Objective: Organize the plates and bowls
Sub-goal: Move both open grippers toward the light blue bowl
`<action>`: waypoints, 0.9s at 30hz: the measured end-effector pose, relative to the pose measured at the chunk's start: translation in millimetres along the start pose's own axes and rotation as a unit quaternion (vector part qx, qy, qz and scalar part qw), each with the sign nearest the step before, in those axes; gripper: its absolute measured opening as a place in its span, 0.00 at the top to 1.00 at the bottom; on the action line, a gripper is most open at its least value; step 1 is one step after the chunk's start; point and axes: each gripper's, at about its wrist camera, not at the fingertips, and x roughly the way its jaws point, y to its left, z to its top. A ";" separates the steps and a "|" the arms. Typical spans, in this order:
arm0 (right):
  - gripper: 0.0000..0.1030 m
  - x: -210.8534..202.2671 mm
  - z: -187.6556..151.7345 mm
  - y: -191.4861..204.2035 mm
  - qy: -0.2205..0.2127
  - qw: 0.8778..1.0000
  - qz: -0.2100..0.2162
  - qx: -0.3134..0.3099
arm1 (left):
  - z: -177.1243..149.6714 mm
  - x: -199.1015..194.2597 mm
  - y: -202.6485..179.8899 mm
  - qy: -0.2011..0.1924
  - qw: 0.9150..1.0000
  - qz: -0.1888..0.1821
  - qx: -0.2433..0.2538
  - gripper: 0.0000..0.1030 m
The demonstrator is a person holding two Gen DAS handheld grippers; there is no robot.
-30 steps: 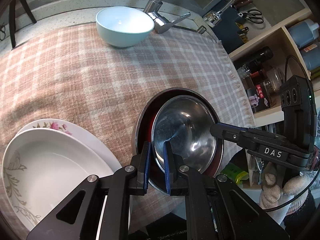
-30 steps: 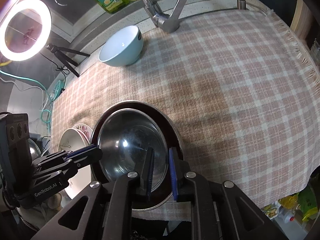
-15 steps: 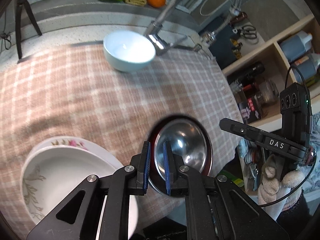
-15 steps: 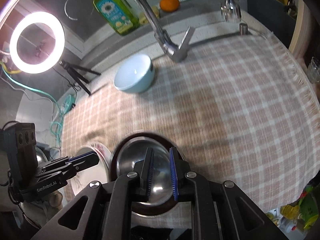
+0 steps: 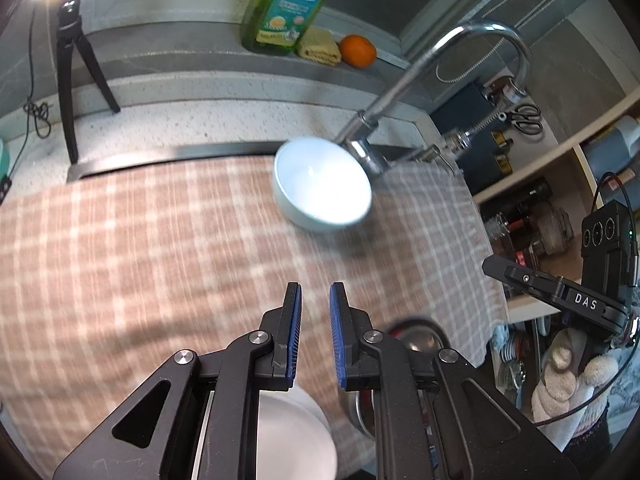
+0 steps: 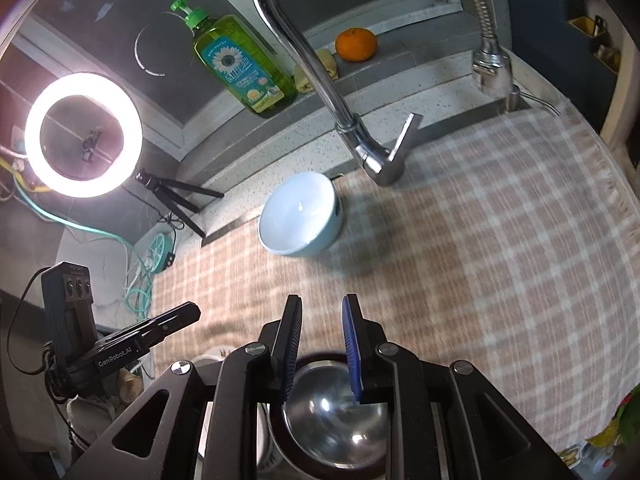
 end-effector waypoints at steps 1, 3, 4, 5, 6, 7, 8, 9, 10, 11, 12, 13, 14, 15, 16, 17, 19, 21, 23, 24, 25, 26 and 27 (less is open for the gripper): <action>0.80 4.4 4.2 2.0 0.001 1.000 0.000 0.002 | 4.8 1.6 1.5 -0.001 1.000 0.000 -0.001 0.88; 0.77 13.3 10.9 4.7 0.005 1.000 0.004 0.009 | 14.9 6.3 3.1 -0.002 1.000 0.003 0.000 0.88; 0.75 16.6 12.9 5.7 0.008 1.000 0.007 0.012 | 19.4 9.2 4.0 -0.002 1.000 0.006 0.002 0.88; 0.75 22.9 16.8 6.6 0.012 1.000 0.008 0.018 | 24.4 12.9 5.9 0.001 1.000 0.006 0.001 0.88; 0.75 27.0 18.4 7.2 0.014 1.000 0.008 0.022 | 29.1 17.6 7.7 0.005 1.000 0.004 -0.001 0.88; 0.75 32.4 21.1 8.2 0.018 0.999 0.008 0.026 | 33.2 21.7 9.2 0.009 1.000 0.002 -0.002 0.88; 0.75 37.5 23.6 9.0 0.021 0.999 0.007 0.028 | 36.7 25.0 11.1 0.013 1.000 0.002 -0.002 0.88; 0.75 42.6 26.3 9.6 0.023 0.999 0.003 0.031 | 39.8 28.5 12.4 0.015 1.000 0.003 -0.003 0.88; 0.75 46.9 29.0 10.2 0.025 0.999 0.000 0.033 | 43.3 32.9 14.0 0.018 1.000 0.004 -0.002 0.88; 0.75 51.9 31.8 10.4 0.027 0.999 -0.003 0.036 | 46.3 35.8 15.1 0.021 1.000 0.004 -0.001 0.88; 0.75 56.8 34.8 10.2 0.029 0.999 -0.005 0.040 | 49.2 39.6 16.9 0.025 1.000 0.005 -0.002 0.88; 0.75 60.1 36.4 9.6 0.030 0.999 -0.007 0.043 | 52.2 43.2 19.5 0.027 1.000 0.007 -0.004 0.88; 0.75 64.1 38.7 9.5 0.031 0.998 -0.009 0.046 | 54.9 46.1 21.0 0.030 1.000 0.007 -0.005 0.88; 0.75 68.7 41.5 9.2 0.032 0.998 -0.012 0.049 | 58.1 49.3 22.8 0.032 0.999 0.009 -0.005 0.88; 0.75 72.0 43.9 8.6 0.034 0.998 -0.015 0.051 | 61.7 52.6 25.3 0.034 0.999 0.012 -0.006 0.88; 0.75 76.5 46.7 7.9 0.035 0.998 -0.019 0.054 | 64.5 55.4 26.4 0.035 0.999 0.013 -0.006 0.88; 0.75 86.1 52.7 5.6 0.039 0.997 -0.026 0.063 | 70.8 61.2 29.4 0.042 0.999 0.011 -0.006 0.88; 0.75 95.4 57.3 1.9 0.041 0.996 -0.031 0.074 | 76.4 67.1 33.0 0.047 0.999 0.010 -0.009 0.88; 0.75 103.1 60.8 -0.6 0.042 0.995 -0.037 0.082 | 81.1 73.5 34.7 0.051 0.999 0.014 -0.006 0.88; 0.75 107.1 62.6 -1.4 0.042 0.995 -0.040 0.084 | 82.9 76.0 35.9 0.051 0.999 0.016 -0.006 0.88; 0.75 110.5 64.2 -1.8 0.042 0.995 -0.044 0.085 | 84.5 78.8 37.3 0.052 0.998 0.018 -0.007 0.88; 0.75 114.4 65.6 -1.9 0.041 0.994 -0.049 0.085 | 86.0 81.9 38.6 0.056 0.998 0.017 -0.008 0.88; 0.75 117.5 66.8 -1.3 0.041 0.994 -0.051 0.084 | 87.1 84.7 39.6 0.059 0.998 0.016 -0.009 0.88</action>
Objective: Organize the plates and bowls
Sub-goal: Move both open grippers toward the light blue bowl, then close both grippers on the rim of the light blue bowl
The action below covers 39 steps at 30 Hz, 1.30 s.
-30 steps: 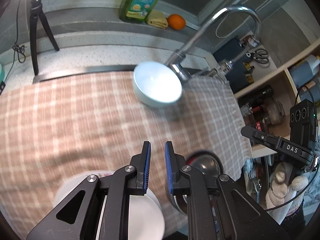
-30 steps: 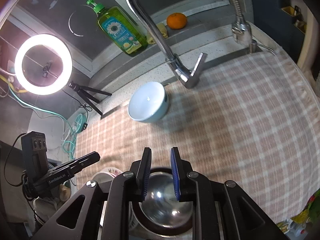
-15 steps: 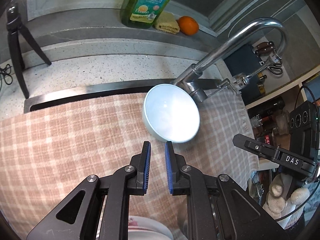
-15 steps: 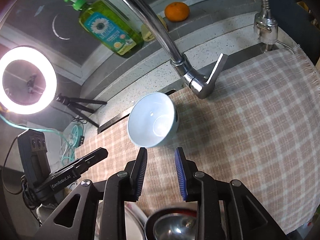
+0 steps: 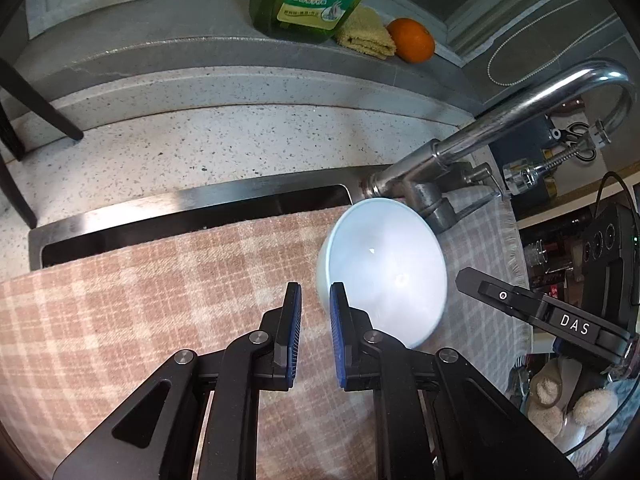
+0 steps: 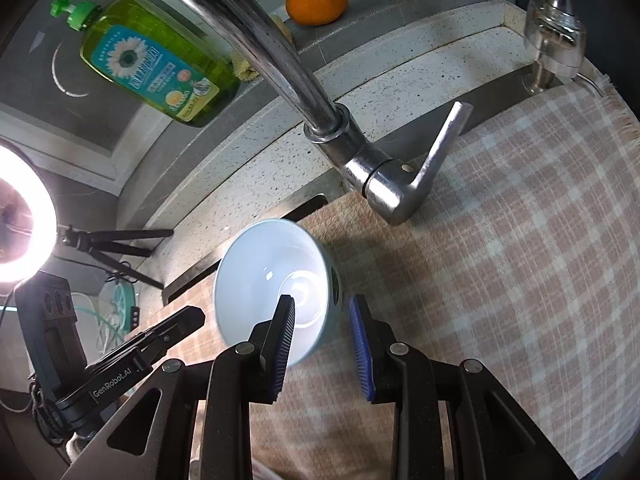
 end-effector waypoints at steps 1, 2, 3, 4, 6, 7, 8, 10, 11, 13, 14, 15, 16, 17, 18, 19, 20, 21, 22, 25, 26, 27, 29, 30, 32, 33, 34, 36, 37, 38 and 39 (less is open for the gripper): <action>0.75 3.2 0.9 1.4 0.000 1.000 -0.003 -0.001 | 1.4 2.2 0.3 0.002 1.000 0.001 0.001 0.88; 0.75 6.3 1.7 2.6 0.000 1.000 -0.006 -0.002 | 2.1 3.5 0.1 0.003 1.000 0.002 0.004 0.88; 0.75 8.6 2.7 3.2 0.000 1.000 -0.008 -0.003 | 3.6 5.3 -0.4 0.004 1.000 0.004 0.007 0.88; 0.75 11.4 3.5 3.9 0.001 1.000 -0.011 -0.003 | 4.6 6.0 -0.2 0.002 1.000 0.006 0.008 0.88; 0.75 16.6 5.3 5.1 0.003 1.000 -0.016 -0.005 | 7.2 7.6 1.0 0.003 1.000 0.006 0.008 0.88; 0.75 18.0 6.0 5.2 0.003 1.000 -0.018 -0.005 | 8.2 8.1 1.7 0.004 1.000 0.006 0.007 0.88; 0.75 20.7 6.8 5.1 0.005 1.000 -0.021 -0.004 | 8.8 8.2 2.1 0.004 1.000 0.006 0.008 0.88; 0.75 24.1 7.2 4.7 0.007 1.000 -0.023 -0.003 | 10.0 8.4 1.8 0.003 1.000 0.007 0.013 0.88; 0.76 25.2 7.2 4.4 0.008 1.000 -0.022 -0.003 | 10.5 8.6 1.4 0.003 1.000 0.008 0.015 0.88; 0.80 27.5 7.0 4.9 0.009 1.000 -0.025 -0.005 | 11.7 9.8 1.1 0.005 1.000 0.007 0.017 0.88; 0.81 28.7 7.1 5.1 0.011 1.000 -0.026 -0.005 | 12.2 10.6 1.1 0.006 1.000 0.006 0.017 0.88; 0.82 29.3 6.7 4.9 0.012 1.000 -0.026 -0.006 | 12.7 11.8 0.4 0.007 1.000 0.006 0.017 0.88; 0.83 29.7 6.7 5.0 0.013 1.000 -0.028 -0.006 | 12.7 12.4 0.3 0.007 1.000 0.004 0.016 0.88; 0.83 29.5 6.6 4.9 0.013 0.999 -0.029 -0.007 | 12.3 12.7 -0.3 0.007 1.000 0.002 0.016 0.88; 0.84 29.0 6.4 4.9 0.013 0.999 -0.030 -0.008 | 11.8 12.9 -1.9 0.008 1.000 0.001 0.019 0.88; 0.85 28.6 6.2 5.6 0.013 0.999 -0.031 -0.011 | 11.4 13.1 -4.0 0.007 1.000 0.003 0.024 0.88; 0.85 28.2 6.0 6.1 0.013 0.999 -0.032 -0.015 | 11.1 13.2 -5.7 0.005 1.000 0.007 0.028 0.88; 0.86 27.9 5.8 6.8 0.014 0.999 -0.034 -0.017 | 11.3 13.7 -6.9 0.005 0.999 0.009 0.030 0.88; 0.87 27.3 5.4 7.2 0.013 0.999 -0.036 -0.019 | 11.6 14.1 -7.4 0.005 1.000 0.007 0.029 0.88; 0.91 25.3 4.5 6.1 0.014 0.999 -0.035 -0.020 | 12.0 15.7 -10.2 0.004 0.999 0.006 0.032 0.88; 0.92 24.9 4.2 6.6 0.014 0.999 -0.035 -0.023 | 11.8 16.6 -11.3 0.004 0.999 0.006 0.033 0.88; 0.92 24.8 4.4 6.7 0.014 0.999 -0.037 -0.025 | 11.5 16.7 -12.7 0.003 0.999 0.009 0.035 0.88; 0.92 24.4 3.5 6.9 0.014 0.999 -0.039 -0.027 | 11.3 16.5 -14.7 0.001 0.999 0.012 0.039 0.88; 0.92 24.2 3.4 6.4 0.014 0.999 -0.039 -0.027 | 11.2 16.1 -14.8 0.001 0.999 0.012 0.037 0.88; 0.93 23.6 2.9 5.8 0.015 0.999 -0.036 -0.023 | 10.3 15.1 -15.3 0.000 0.999 0.011 0.035 0.88; 0.93 23.0 2.7 5.6 0.016 0.999 -0.034 -0.021 | 9.6 13.9 -15.3 -0.001 0.999 0.010 0.033 0.88; 0.93 21.7 2.0 5.8 0.016 0.999 -0.032 -0.021 | 8.6 12.0 -15.5 -0.003 0.999 0.010 0.032 0.88; 0.93 17.9 0.2 7.6 0.014 0.999 -0.031 -0.024 | 6.7 8.3 -16.7 -0.006 0.999 0.010 0.032 0.88; 0.93 15.6 -0.4 9.0 0.013 0.999 -0.030 -0.026 | 5.6 5.4 -17.6 -0.009 0.999 0.010 0.032 0.88; 0.93 13.3 -0.7 10.0 0.012 0.999 -0.028 -0.026 | 5.0 3.4 -18.5 -0.011 0.999 0.010 0.032 0.88; 0.93 10.3 -1.2 10.8 0.010 0.999 -0.026 -0.027 | 4.0 0.5 -19.4 -0.014 0.999 0.009 0.032 0.88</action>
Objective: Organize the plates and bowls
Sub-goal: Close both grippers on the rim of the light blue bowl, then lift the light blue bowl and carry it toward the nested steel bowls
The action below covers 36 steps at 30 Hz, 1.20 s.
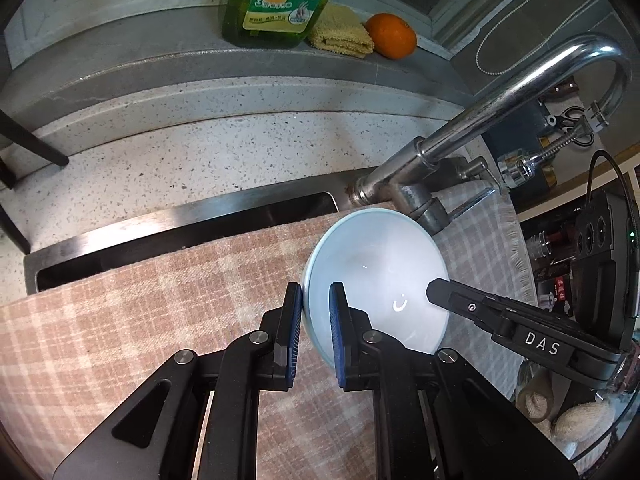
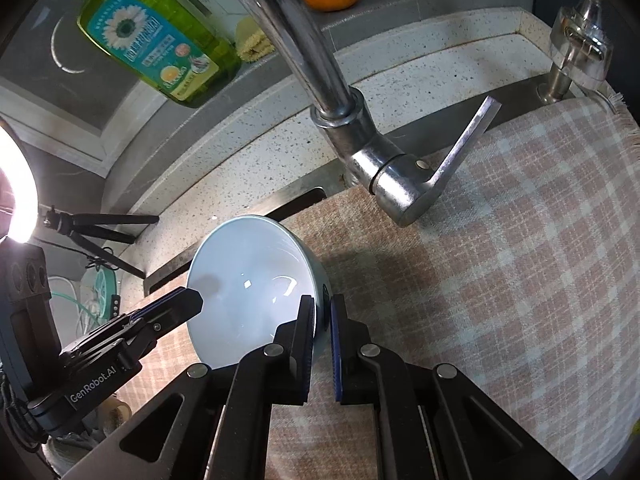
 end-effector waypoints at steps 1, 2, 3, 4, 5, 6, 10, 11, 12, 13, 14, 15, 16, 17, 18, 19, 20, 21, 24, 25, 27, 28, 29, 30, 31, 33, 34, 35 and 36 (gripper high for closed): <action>0.93 -3.3 -0.4 0.6 -0.002 1.000 0.002 0.000 | -0.8 -2.5 -1.2 -0.003 1.000 -0.001 0.000 0.88; 0.93 -5.6 -0.7 1.0 -0.003 1.000 0.004 -0.001 | -2.0 -6.3 -2.3 -0.006 1.000 -0.003 -0.001 0.88; 0.93 -9.3 -1.5 1.6 -0.005 1.000 0.007 -0.002 | -3.2 -9.8 -3.6 -0.009 1.000 -0.004 0.000 0.88; 0.93 -13.2 -2.5 2.2 -0.006 1.000 0.010 -0.002 | -4.5 -13.8 -5.2 -0.013 1.000 -0.005 0.000 0.88; 0.93 -17.1 -3.7 2.7 -0.007 1.000 0.012 -0.003 | -6.0 -17.0 -6.5 -0.016 1.000 -0.006 0.000 0.88; 0.93 -20.4 -4.7 3.6 -0.009 1.000 0.014 -0.004 | -7.4 -20.2 -8.3 -0.019 1.000 -0.008 0.001 0.88; 0.93 -35.7 -10.8 4.6 -0.014 1.000 0.022 -0.009 | -14.0 -35.7 -17.3 -0.033 0.999 -0.010 0.005 0.88; 0.93 -40.0 -12.9 4.4 -0.016 1.000 0.024 -0.010 | -15.0 -38.1 -19.7 -0.036 0.999 -0.010 0.007 0.88; 0.93 -43.0 -14.7 4.2 -0.016 0.999 0.026 -0.011 | -16.8 -41.4 -21.8 -0.040 0.999 -0.009 0.008 0.88; 0.93 -46.5 -16.9 4.4 -0.018 0.999 0.028 -0.012 | -18.8 -44.7 -23.8 -0.042 0.999 -0.010 0.009 0.88; 0.93 -49.8 -18.0 3.9 -0.019 0.999 0.029 -0.013 | -20.8 -47.8 -26.1 -0.045 0.999 -0.010 0.010 0.88; 0.93 -53.3 -20.4 3.4 -0.020 0.999 0.031 -0.014 | -23.5 -51.0 -28.4 -0.047 0.999 -0.010 0.012 0.88; 0.93 -56.8 -22.5 1.7 -0.021 0.999 0.033 -0.015 | -26.3 -53.9 -30.5 -0.049 0.999 -0.010 0.013 0.88; 0.93 -60.0 -25.2 1.5 -0.022 0.999 0.035 -0.015 | -29.0 -56.7 -32.7 -0.052 0.999 -0.011 0.014 0.88; 0.93 -63.6 -27.8 0.9 -0.023 0.999 0.037 -0.016 | -31.8 -59.6 -35.3 -0.053 0.998 -0.013 0.014 0.88; 0.93 -66.8 -30.3 0.4 -0.024 0.999 0.038 -0.016 | -34.1 -61.9 -37.3 -0.055 0.998 -0.014 0.015 0.88; 0.93 -70.8 -33.2 -0.4 -0.025 0.999 0.040 -0.017 | -37.2 -65.1 -40.2 -0.057 0.998 -0.015 0.016 0.88; 0.93 -73.9 -35.5 -1.1 -0.025 0.999 0.041 -0.018 | -40.0 -67.8 -42.6 -0.059 0.998 -0.017 0.017 0.88; 0.93 -83.9 -42.9 -4.7 -0.028 0.998 0.043 -0.019 | -49.7 -74.6 -52.5 -0.064 0.997 -0.020 0.022 0.88; 0.93 -87.0 -45.5 -6.3 -0.028 0.998 0.044 -0.020 | -52.6 -76.4 -55.2 -0.065 0.997 -0.022 0.022 0.88; 0.93 -93.4 -51.4 -9.2 -0.030 0.998 0.045 -0.022 | -59.5 -80.1 -60.2 -0.067 0.997 -0.024 0.025 0.88; 0.93 -96.3 -54.5 -10.7 -0.030 0.998 0.045 -0.023 | -63.5 -81.4 -63.0 -0.068 0.997 -0.025 0.025 0.88; 0.93 -99.3 -58.3 -12.6 -0.030 0.998 0.046 -0.024 | -67.4 -82.8 -65.3 -0.069 0.997 -0.027 0.024 0.88; 0.93 -101.4 -61.2 -13.7 -0.030 0.998 0.046 -0.025 | -71.1 -83.7 -67.8 -0.069 0.997 -0.028 0.026 0.88; 0.93 -103.7 -64.8 -15.8 -0.029 0.998 0.046 -0.026 | -75.4 -84.2 -70.8 -0.069 0.997 -0.028 0.028 0.88; 0.93 -106.1 -70.7 -19.4 -0.025 0.998 0.046 -0.027 | -82.7 -85.7 -74.0 -0.070 0.997 -0.031 0.026 0.88; 0.93 -107.2 -74.0 -21.5 -0.023 0.998 0.044 -0.027 | -86.4 -86.0 -75.8 -0.070 0.997 -0.032 0.026 0.88; 0.93 -107.9 -77.1 -23.3 -0.022 0.998 0.043 -0.028 | -90.3 -86.2 -77.7 -0.071 0.997 -0.033 0.026 0.88; 0.93 -108.5 -80.6 -25.4 -0.019 0.998 0.042 -0.029 | -93.4 -86.5 -79.0 -0.071 0.997 -0.035 0.025 0.88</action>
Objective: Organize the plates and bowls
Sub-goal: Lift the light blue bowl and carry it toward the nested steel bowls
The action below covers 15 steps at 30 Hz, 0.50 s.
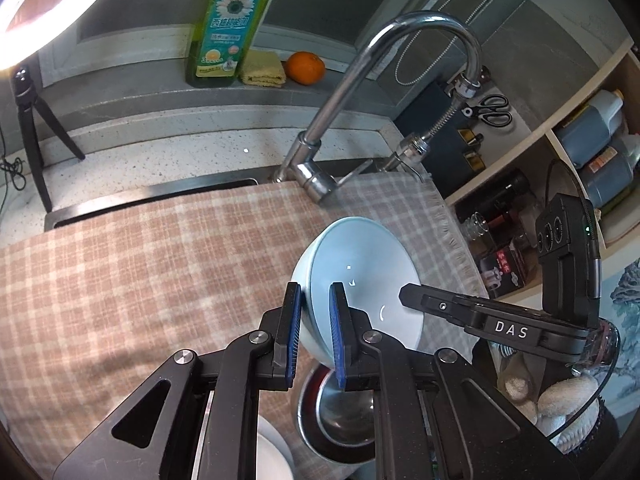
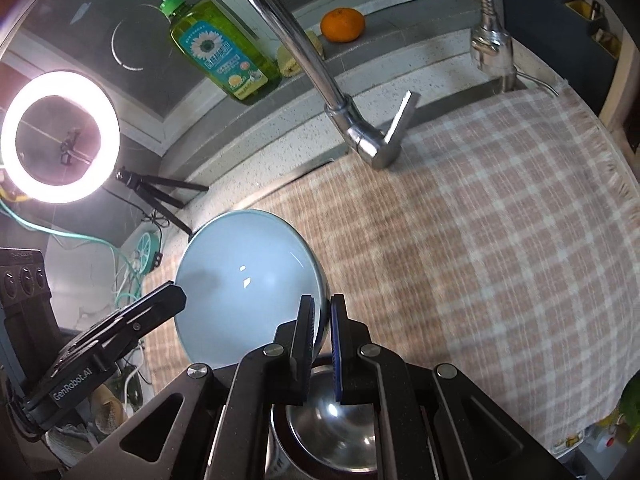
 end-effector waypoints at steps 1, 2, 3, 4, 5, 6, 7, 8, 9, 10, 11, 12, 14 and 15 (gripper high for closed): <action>0.93 -0.7 -3.1 -1.8 0.002 1.000 0.000 0.000 | -3.4 -0.3 -1.4 0.000 1.000 -0.002 -0.001 0.88; 0.93 -1.6 -6.8 -4.5 0.003 1.000 0.000 0.001 | -6.8 -0.4 -2.6 0.001 1.000 -0.003 -0.003 0.88; 0.93 -2.2 -9.3 -6.3 0.004 1.000 0.001 0.001 | -10.2 -0.5 -4.1 0.002 1.000 -0.005 -0.004 0.88; 0.93 -3.0 -12.6 -8.6 0.005 1.000 0.001 0.001 | -13.2 -0.2 -5.1 0.003 1.000 -0.006 -0.006 0.88; 0.93 -4.1 -15.3 -10.5 0.006 1.000 0.001 0.002 | -16.7 0.1 -6.1 0.004 1.000 -0.007 -0.007 0.88; 0.93 -5.2 -18.3 -12.5 0.007 1.000 0.001 0.002 | -19.7 0.4 -7.2 0.006 1.000 -0.007 -0.008 0.88; 0.93 -6.2 -21.1 -14.3 0.008 1.000 0.001 0.001 | -23.1 1.2 -8.1 0.008 1.000 -0.009 -0.010 0.88; 0.93 -7.3 -23.9 -16.1 0.008 1.000 0.001 0.001 | -25.8 1.6 -8.5 0.010 1.000 -0.010 -0.012 0.88; 0.93 -8.3 -26.2 -17.4 0.009 1.000 0.001 0.001 | -28.4 2.1 -9.7 0.011 1.000 -0.010 -0.014 0.88; 0.93 -9.9 -29.3 -19.1 0.009 1.000 0.001 0.000 | -31.4 2.9 -10.7 0.012 1.000 -0.010 -0.015 0.88; 0.93 -11.4 -32.4 -20.7 0.009 1.000 0.001 0.000 | -33.9 3.1 -11.5 0.014 1.000 -0.011 -0.017 0.88; 0.93 -12.3 -34.8 -22.0 0.010 1.000 0.001 0.000 | -36.1 3.3 -11.9 0.015 1.000 -0.013 -0.019 0.88; 0.93 -14.2 -39.6 -24.2 0.011 1.000 0.000 -0.002 | -41.6 3.7 -12.7 0.018 0.999 -0.016 -0.023 0.88; 0.93 -15.1 -43.1 -25.4 0.013 1.000 -0.001 -0.004 | -44.0 4.1 -13.3 0.020 0.999 -0.017 -0.025 0.88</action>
